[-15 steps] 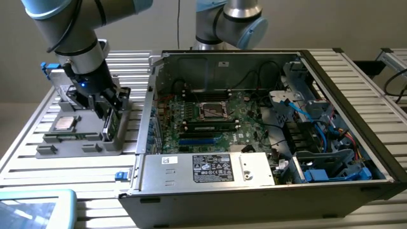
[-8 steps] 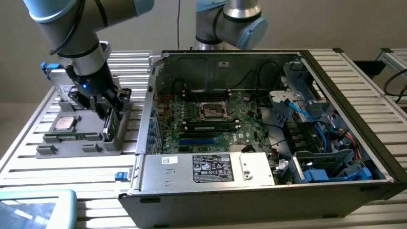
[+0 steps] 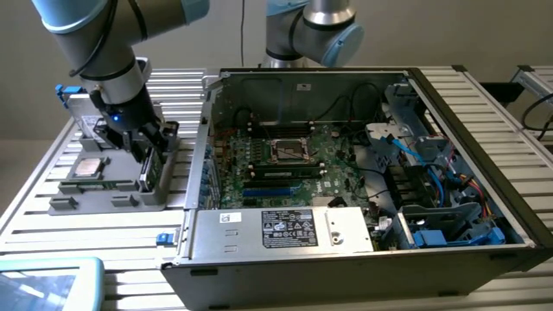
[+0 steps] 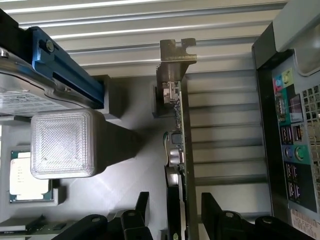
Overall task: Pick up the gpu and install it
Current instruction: 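Pick up the gpu and move the gpu toward the slot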
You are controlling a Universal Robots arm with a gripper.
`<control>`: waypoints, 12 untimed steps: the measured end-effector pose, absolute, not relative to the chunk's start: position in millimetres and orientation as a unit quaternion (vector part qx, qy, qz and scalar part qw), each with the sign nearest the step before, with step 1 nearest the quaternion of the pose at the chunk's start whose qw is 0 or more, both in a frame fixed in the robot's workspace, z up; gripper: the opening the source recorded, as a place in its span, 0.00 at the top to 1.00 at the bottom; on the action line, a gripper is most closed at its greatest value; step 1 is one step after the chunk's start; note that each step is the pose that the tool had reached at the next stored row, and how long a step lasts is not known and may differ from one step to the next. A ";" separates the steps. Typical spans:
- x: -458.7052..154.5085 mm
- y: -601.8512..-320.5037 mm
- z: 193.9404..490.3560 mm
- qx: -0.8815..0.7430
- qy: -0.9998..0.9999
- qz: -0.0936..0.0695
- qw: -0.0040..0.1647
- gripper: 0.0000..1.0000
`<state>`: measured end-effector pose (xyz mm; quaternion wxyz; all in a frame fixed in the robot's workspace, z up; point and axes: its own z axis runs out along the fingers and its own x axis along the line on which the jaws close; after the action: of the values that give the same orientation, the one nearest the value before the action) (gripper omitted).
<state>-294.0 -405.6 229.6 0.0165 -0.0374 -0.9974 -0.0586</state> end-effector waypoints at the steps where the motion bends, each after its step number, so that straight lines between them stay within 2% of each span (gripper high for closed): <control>1: -294.4 -405.6 229.2 -0.038 -0.997 -0.059 0.017 0.46; 12: -295.2 -404.7 225.8 -0.043 -0.997 -0.059 0.017 0.46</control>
<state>-295.2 -404.7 225.8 0.0167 -0.0427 -0.9972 -0.0587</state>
